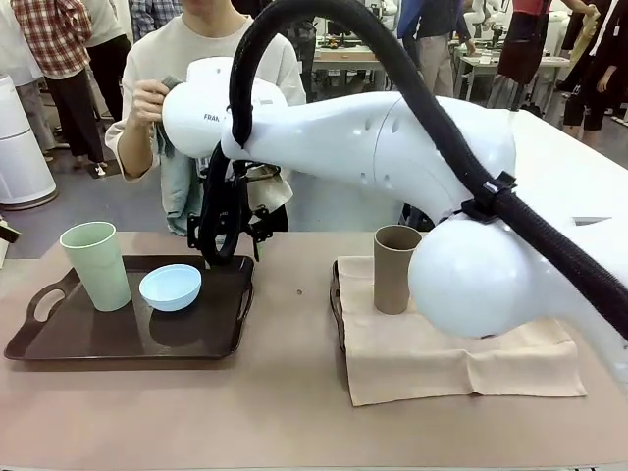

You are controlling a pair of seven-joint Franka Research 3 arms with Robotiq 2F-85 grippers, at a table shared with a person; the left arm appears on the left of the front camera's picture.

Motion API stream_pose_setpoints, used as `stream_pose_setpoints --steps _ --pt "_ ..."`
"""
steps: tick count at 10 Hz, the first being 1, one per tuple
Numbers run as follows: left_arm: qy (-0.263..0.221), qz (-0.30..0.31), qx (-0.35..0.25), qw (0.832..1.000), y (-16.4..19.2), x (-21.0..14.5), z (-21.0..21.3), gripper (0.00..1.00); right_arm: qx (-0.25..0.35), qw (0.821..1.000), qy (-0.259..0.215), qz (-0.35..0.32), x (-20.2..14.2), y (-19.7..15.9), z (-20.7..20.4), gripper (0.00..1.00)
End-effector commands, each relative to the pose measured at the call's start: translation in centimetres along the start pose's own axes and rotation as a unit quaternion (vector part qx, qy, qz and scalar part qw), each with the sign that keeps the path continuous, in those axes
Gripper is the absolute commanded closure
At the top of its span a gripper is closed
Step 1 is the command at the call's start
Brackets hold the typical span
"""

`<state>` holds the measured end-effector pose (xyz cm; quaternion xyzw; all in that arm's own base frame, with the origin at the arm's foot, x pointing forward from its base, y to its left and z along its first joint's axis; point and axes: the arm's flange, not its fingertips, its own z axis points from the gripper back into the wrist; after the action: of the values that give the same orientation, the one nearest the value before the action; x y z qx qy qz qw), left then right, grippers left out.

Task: Set up a tray with a mat and arrange the tableware.
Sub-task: Pick up the Picnic Bowl and Reusable plastic cup from the Handle tray in front of the human's position and hold them in the air.

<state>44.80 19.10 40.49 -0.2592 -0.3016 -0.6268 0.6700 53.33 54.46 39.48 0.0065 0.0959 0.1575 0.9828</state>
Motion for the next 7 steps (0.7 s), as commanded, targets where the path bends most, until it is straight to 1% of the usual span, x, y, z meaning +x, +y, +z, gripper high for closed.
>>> stream_pose_setpoints --steps 1,3,5,6,7 --pt "-0.013 -0.002 -0.009 1.0 2.0 0.0 -0.2 0.0 0.006 1.0 0.003 0.021 5.1 3.5 1.6 0.01" --pt "-0.027 -0.012 -0.021 0.999 3.6 -0.2 -0.7 0.0 0.024 0.999 0.006 0.036 6.4 5.3 0.7 0.01" --pt "-0.038 -0.015 -0.04 0.998 4.3 0.1 -2.0 0.0 0.03 0.999 0.007 0.041 7.2 6.5 0.2 0.01" --pt "-0.043 -0.005 -0.06 0.997 3.8 0.3 -2.0 0.0 0.024 0.999 0.012 0.018 6.9 5.9 0.5 0.01" --pt "-0.034 0.017 -0.082 0.996 2.6 0.5 -0.5 0.0 0.023 0.999 0.009 0.034 0.6 2.9 -3.4 0.01"
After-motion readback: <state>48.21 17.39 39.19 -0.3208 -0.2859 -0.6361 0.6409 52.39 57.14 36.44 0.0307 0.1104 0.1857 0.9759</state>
